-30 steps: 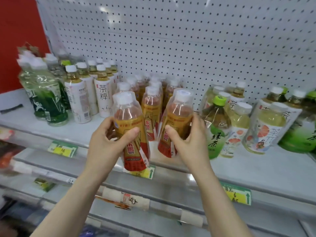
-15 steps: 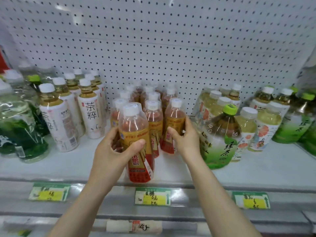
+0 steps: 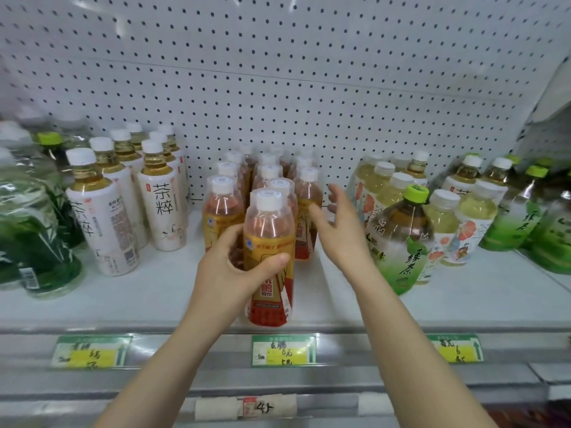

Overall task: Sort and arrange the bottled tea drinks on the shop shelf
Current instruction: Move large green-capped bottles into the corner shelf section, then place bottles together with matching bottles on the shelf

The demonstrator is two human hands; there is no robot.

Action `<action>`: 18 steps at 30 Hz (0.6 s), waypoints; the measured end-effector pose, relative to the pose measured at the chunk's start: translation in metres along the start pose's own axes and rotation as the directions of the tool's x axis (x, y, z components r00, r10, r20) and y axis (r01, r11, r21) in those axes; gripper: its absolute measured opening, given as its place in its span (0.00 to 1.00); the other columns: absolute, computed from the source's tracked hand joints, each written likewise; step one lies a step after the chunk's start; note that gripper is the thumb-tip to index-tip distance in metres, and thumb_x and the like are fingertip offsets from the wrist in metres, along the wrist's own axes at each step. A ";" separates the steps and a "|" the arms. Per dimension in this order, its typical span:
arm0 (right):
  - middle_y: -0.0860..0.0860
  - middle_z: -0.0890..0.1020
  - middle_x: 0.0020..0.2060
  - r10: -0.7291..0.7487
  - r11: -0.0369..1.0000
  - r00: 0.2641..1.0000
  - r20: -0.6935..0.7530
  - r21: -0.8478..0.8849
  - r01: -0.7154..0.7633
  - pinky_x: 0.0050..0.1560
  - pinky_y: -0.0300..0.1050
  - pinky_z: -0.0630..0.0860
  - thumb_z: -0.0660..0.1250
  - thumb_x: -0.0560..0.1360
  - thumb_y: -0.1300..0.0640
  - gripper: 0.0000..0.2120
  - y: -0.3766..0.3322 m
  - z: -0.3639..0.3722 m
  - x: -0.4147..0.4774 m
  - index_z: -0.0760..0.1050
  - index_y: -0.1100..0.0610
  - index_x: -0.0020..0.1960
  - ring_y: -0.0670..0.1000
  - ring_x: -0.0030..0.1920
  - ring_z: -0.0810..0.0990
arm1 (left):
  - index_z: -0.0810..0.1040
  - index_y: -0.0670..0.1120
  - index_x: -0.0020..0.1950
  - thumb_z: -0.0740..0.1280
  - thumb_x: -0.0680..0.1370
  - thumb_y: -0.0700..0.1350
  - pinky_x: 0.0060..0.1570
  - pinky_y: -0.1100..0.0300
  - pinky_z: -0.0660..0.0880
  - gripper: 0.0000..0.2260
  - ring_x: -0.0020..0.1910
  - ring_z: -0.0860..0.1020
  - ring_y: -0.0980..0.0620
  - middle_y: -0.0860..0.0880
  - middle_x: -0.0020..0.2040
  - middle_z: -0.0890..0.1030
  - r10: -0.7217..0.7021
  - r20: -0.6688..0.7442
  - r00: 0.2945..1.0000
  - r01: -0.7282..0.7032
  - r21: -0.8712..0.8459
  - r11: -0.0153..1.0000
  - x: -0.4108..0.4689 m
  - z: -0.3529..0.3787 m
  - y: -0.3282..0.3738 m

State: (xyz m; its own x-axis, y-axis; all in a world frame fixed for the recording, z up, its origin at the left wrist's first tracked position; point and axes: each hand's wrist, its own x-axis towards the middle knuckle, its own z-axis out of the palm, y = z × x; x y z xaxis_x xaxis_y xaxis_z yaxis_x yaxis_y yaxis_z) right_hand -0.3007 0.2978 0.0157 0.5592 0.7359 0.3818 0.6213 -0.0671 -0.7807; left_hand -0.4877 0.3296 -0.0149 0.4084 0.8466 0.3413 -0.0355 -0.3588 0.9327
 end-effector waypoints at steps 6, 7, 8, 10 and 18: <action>0.40 0.81 0.52 -0.208 0.978 0.959 0.193 0.010 0.210 0.52 0.43 0.78 0.71 0.70 0.38 0.22 -0.047 -0.023 -0.051 0.72 0.45 0.60 0.39 0.52 0.79 | 0.77 0.58 0.55 0.73 0.60 0.61 0.53 0.50 0.80 0.24 0.50 0.82 0.57 0.58 0.49 0.84 0.039 -0.007 0.999 -0.038 0.082 0.996 0.008 0.022 0.007; 0.40 0.81 0.51 -0.207 0.976 0.964 0.167 -0.027 0.215 0.51 0.43 0.78 0.72 0.70 0.40 0.22 -0.047 -0.024 -0.049 0.71 0.45 0.60 0.39 0.51 0.79 | 0.77 0.58 0.55 0.72 0.61 0.62 0.53 0.49 0.80 0.24 0.50 0.81 0.58 0.58 0.49 0.83 0.049 0.004 0.999 -0.049 0.112 0.992 0.010 0.026 0.008; 0.40 0.81 0.50 -0.191 0.980 0.970 0.149 -0.033 0.198 0.51 0.43 0.78 0.73 0.71 0.41 0.22 -0.045 -0.025 -0.047 0.71 0.45 0.61 0.39 0.50 0.79 | 0.76 0.57 0.57 0.72 0.62 0.63 0.53 0.50 0.80 0.25 0.50 0.81 0.59 0.59 0.50 0.83 0.064 0.029 0.998 -0.068 0.154 0.986 0.011 0.028 0.009; 0.40 0.81 0.50 -0.146 0.988 0.981 0.130 -0.030 0.151 0.52 0.46 0.79 0.73 0.71 0.43 0.23 -0.037 -0.031 -0.042 0.71 0.46 0.63 0.40 0.50 0.80 | 0.76 0.57 0.61 0.71 0.65 0.65 0.56 0.53 0.79 0.27 0.53 0.80 0.61 0.59 0.53 0.82 0.126 0.093 0.988 -0.145 0.243 0.959 0.015 0.026 0.011; 0.39 0.76 0.48 -0.021 0.987 0.999 0.048 -0.157 0.029 0.56 0.54 0.79 0.71 0.75 0.48 0.19 -0.012 -0.036 -0.035 0.64 0.43 0.59 0.46 0.51 0.79 | 0.63 0.48 0.76 0.74 0.71 0.55 0.70 0.57 0.56 0.37 0.74 0.60 0.47 0.46 0.75 0.64 0.327 -0.201 0.924 -0.135 0.628 0.766 0.046 -0.029 -0.003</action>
State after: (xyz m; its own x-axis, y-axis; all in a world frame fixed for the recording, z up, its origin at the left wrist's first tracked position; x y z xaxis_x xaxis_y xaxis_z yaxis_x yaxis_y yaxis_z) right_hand -0.3081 0.2487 0.0294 0.5188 0.7686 0.3743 0.7155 -0.1508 -0.6821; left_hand -0.4952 0.3809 0.0010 0.1827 0.7436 0.6432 0.4908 -0.6358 0.5957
